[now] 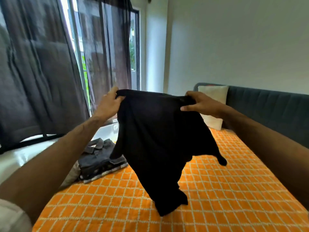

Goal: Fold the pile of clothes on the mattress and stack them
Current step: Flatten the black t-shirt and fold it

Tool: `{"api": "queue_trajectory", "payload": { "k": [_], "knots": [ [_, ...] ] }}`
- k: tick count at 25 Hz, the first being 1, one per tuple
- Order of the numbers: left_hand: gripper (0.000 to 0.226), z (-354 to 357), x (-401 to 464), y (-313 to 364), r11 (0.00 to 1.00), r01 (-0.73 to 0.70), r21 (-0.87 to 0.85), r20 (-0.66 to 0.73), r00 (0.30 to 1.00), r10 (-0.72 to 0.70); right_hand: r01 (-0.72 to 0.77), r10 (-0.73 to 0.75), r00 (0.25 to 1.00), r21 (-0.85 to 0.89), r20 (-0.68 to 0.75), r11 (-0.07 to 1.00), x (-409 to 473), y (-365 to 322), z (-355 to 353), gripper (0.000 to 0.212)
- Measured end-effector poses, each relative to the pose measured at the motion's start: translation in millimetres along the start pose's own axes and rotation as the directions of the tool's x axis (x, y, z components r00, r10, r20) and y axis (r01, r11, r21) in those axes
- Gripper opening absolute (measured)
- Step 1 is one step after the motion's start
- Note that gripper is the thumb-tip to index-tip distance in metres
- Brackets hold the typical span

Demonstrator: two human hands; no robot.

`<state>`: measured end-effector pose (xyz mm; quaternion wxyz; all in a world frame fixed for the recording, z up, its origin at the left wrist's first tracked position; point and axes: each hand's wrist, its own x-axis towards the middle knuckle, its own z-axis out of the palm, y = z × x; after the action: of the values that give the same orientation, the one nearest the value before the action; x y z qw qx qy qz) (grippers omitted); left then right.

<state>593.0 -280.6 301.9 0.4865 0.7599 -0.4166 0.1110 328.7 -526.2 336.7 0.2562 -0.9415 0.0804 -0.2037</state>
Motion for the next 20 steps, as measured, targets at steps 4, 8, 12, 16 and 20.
{"api": "queue_trajectory", "payload": {
  "k": [4,8,12,16,20],
  "knots": [
    [0.019,-15.2,8.8,30.3,0.935,0.049,-0.351,-0.061,0.995,-0.076,-0.046,0.118,0.968,0.306,-0.22,0.951,2.1,-4.4,-21.8,0.015],
    [0.023,-21.4,3.5,55.9,0.973,-0.227,0.036,-0.054,0.972,0.229,-0.31,0.352,0.838,0.167,-0.418,0.936,14.3,2.0,-29.5,0.025],
    [0.023,-42.6,6.7,50.0,0.829,-0.418,0.371,0.145,0.908,0.393,-0.349,0.303,0.778,0.023,-0.55,0.937,6.3,-10.2,-15.4,0.026],
    [0.014,-87.6,-2.1,15.2,0.728,-0.159,0.667,-0.079,0.956,0.282,-0.043,0.05,0.939,0.026,-0.34,0.999,-13.9,-74.0,-1.4,0.029],
    [0.025,-130.1,-3.0,12.4,0.719,0.148,0.679,-0.379,0.909,0.171,-0.007,0.014,1.0,0.376,-0.017,0.927,-18.3,-128.8,15.8,0.028]
  ]
}}
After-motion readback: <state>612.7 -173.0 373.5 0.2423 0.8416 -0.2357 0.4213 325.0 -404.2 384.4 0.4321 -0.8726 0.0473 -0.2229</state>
